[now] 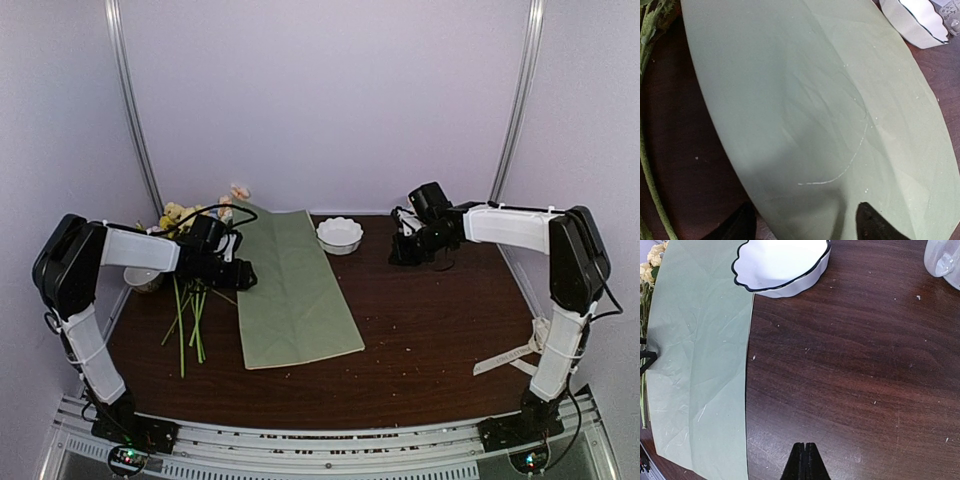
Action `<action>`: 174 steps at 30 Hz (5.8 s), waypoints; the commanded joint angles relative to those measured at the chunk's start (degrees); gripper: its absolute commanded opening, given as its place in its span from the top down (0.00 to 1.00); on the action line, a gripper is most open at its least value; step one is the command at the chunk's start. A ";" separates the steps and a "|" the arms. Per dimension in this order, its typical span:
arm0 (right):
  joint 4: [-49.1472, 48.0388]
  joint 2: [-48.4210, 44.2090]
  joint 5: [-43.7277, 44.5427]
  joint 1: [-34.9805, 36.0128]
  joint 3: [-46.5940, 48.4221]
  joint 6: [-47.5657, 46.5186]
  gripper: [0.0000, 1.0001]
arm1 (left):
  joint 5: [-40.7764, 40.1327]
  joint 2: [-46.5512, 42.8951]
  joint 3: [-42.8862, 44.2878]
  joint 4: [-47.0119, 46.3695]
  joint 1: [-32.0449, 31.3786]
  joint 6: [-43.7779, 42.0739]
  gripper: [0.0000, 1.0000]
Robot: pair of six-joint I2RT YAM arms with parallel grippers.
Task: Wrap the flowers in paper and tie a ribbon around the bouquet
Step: Pick up the folded wrapping paper from the center of the board, then pass from the left arm to the right
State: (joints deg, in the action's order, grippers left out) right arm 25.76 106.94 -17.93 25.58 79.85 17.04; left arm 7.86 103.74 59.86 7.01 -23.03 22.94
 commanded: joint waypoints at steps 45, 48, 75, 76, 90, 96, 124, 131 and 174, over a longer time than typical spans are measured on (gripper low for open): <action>-8.77 -33.85 2.05 1.74 -17.39 -4.30 1.00 | 22.98 -43.78 -4.08 11.02 -22.44 -34.87 1.00; -7.88 -36.03 3.70 1.28 -18.67 -4.39 0.97 | 25.00 -38.75 -4.22 9.92 -22.41 -33.32 1.00; -11.84 -23.19 0.27 -13.32 -26.52 11.16 0.29 | 17.86 0.35 9.55 15.49 -18.45 -37.35 1.00; -12.11 -21.61 -0.62 -13.80 -25.73 11.44 0.25 | 17.74 0.52 9.42 15.42 -18.46 -37.50 1.00; -21.24 -9.63 -10.08 -10.00 -26.71 17.64 0.28 | 16.65 2.75 9.55 13.01 -18.46 -37.07 1.00; -22.50 -7.49 -10.19 -8.36 -27.75 19.65 0.28 | 15.33 4.96 10.76 12.68 -18.46 -36.05 1.00; -35.34 -12.65 -13.42 2.80 -39.86 37.63 0.42 | 14.64 5.44 9.71 12.68 -18.46 -35.56 1.00; -36.25 -15.92 -14.36 3.42 -39.97 39.08 0.44 | 14.81 5.42 9.40 12.16 -18.46 -35.59 1.00; -37.35 -14.12 -10.89 7.73 -41.36 51.58 0.34 | 15.87 4.88 7.52 9.64 -18.46 -35.43 1.00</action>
State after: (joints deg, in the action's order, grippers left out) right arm -9.23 92.18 -27.22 32.80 37.26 68.16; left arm 23.00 108.71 67.51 18.15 -41.41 -12.10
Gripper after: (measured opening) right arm 0.677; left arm 0.013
